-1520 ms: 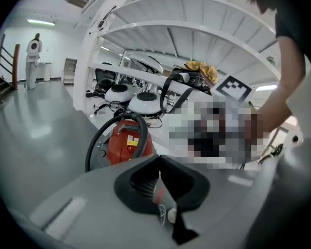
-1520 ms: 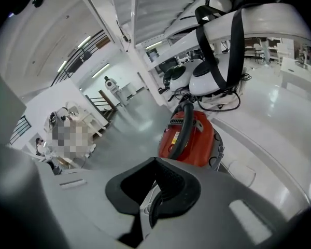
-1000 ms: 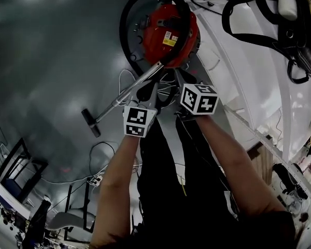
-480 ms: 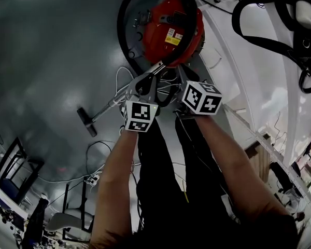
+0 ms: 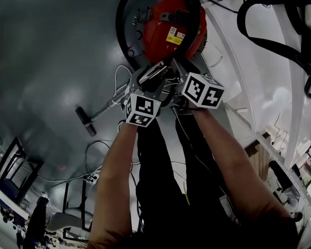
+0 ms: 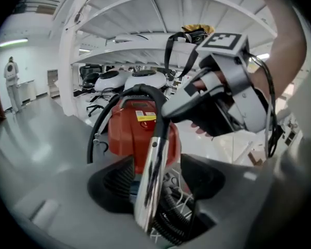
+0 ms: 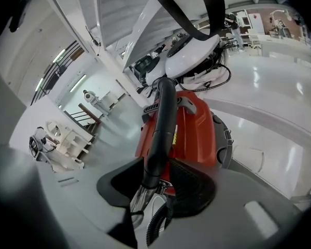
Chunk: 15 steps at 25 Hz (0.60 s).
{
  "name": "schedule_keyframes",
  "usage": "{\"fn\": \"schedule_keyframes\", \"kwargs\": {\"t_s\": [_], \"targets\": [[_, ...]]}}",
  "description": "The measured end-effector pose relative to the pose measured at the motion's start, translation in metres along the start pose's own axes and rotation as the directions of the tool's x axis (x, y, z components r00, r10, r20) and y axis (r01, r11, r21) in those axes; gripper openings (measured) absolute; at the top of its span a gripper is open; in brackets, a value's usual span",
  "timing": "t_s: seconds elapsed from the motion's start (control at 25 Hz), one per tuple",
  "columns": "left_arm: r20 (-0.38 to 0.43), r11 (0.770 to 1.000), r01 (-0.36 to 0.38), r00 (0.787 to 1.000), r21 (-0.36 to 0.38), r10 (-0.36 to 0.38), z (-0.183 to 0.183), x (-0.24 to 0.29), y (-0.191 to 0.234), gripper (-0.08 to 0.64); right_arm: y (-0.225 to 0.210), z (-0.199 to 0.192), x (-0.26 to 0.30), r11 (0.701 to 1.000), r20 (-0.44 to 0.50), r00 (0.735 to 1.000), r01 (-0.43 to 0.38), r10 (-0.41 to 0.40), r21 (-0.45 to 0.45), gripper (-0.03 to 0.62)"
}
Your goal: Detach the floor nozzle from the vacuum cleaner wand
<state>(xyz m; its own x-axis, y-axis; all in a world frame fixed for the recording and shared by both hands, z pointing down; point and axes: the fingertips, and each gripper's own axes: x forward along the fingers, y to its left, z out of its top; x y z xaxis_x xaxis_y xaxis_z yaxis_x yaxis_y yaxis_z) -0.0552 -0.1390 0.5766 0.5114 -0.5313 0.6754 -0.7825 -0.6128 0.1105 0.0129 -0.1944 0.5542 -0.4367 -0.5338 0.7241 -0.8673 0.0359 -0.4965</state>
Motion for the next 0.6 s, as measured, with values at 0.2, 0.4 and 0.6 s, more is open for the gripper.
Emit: {"fn": "schedule_keyframes", "kwargs": {"t_s": [0.2,0.4,0.6], "targets": [[-0.003,1.0,0.01,1.0,0.009,-0.01,0.0,0.017,0.004,0.29,-0.005,0.004,0.009,0.998,-0.007,1.0,0.017,-0.017,0.063,0.196],[-0.024,0.997,0.071,0.997,0.014,-0.071,-0.001,0.035,-0.003,0.285,-0.005,0.014,0.017,0.993,0.012,0.999,0.032,-0.034,0.117,0.204],[-0.052,0.997,0.075,0.996,-0.033,-0.077,-0.007,0.048,-0.003,0.272,-0.008,0.015,0.027,0.987,-0.01,0.997,0.075,-0.074,0.143,0.195]]}}
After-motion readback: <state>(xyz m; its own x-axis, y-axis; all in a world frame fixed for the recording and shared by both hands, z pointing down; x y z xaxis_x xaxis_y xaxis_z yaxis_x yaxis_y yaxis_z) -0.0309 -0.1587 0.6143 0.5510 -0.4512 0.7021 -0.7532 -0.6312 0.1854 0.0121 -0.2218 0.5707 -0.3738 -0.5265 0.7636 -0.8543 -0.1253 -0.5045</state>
